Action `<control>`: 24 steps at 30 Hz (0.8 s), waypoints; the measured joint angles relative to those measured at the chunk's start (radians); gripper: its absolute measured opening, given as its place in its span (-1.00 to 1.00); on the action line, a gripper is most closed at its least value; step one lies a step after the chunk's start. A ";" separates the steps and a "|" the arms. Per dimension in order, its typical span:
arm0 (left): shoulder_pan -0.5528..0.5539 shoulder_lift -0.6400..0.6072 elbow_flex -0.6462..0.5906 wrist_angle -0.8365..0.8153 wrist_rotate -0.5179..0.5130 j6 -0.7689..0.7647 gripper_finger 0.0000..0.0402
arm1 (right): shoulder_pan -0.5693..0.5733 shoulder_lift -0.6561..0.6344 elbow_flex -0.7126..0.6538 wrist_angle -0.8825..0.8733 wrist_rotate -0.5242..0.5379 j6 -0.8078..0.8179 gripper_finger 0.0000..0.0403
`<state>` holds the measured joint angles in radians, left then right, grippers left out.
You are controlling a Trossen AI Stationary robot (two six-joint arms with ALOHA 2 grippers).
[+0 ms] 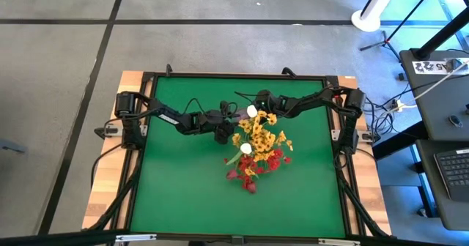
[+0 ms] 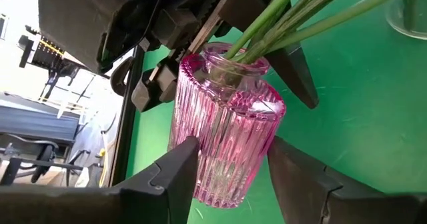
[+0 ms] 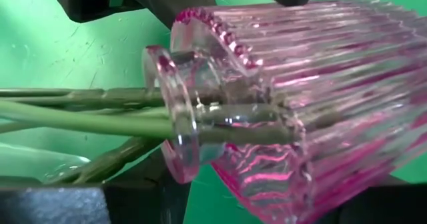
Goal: Sort flowers into vase by color
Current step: Adjust the violet vase
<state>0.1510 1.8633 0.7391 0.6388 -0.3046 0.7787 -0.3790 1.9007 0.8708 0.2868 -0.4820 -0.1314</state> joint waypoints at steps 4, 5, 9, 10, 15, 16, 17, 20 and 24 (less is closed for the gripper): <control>-0.017 0.000 0.000 -0.001 -0.023 -0.017 -0.05 | 0.000 0.000 0.000 0.003 -0.007 0.000 0.06; -0.024 0.000 0.000 -0.001 -0.035 -0.017 -0.02 | 0.000 0.000 0.000 0.005 -0.009 0.000 0.06; -0.047 0.000 0.001 0.000 -0.080 -0.020 0.10 | 0.001 -0.001 0.000 0.010 -0.027 0.014 0.06; -0.052 0.000 0.001 0.000 -0.093 -0.021 0.13 | 0.001 -0.001 0.000 0.015 -0.032 0.019 0.06; -0.065 0.000 0.001 -0.003 -0.115 -0.044 0.23 | 0.008 -0.001 0.000 0.040 -0.034 0.040 0.06; -0.066 0.000 0.001 -0.006 -0.122 -0.044 0.25 | 0.010 -0.001 -0.001 0.048 -0.034 0.043 0.06; -0.067 0.000 0.001 -0.007 -0.131 -0.042 0.25 | 0.015 -0.001 -0.001 0.054 -0.037 0.047 0.06; -0.067 0.000 0.001 -0.009 -0.149 -0.040 0.26 | 0.031 -0.001 0.010 0.044 -0.037 0.053 0.06; -0.064 -0.002 0.000 -0.010 -0.210 -0.041 0.26 | 0.055 -0.001 0.034 0.040 -0.045 0.052 0.06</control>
<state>0.0867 1.8618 0.7391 0.6286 -0.5145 0.7381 -0.3237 1.8999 0.9047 0.3272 -0.5266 -0.0795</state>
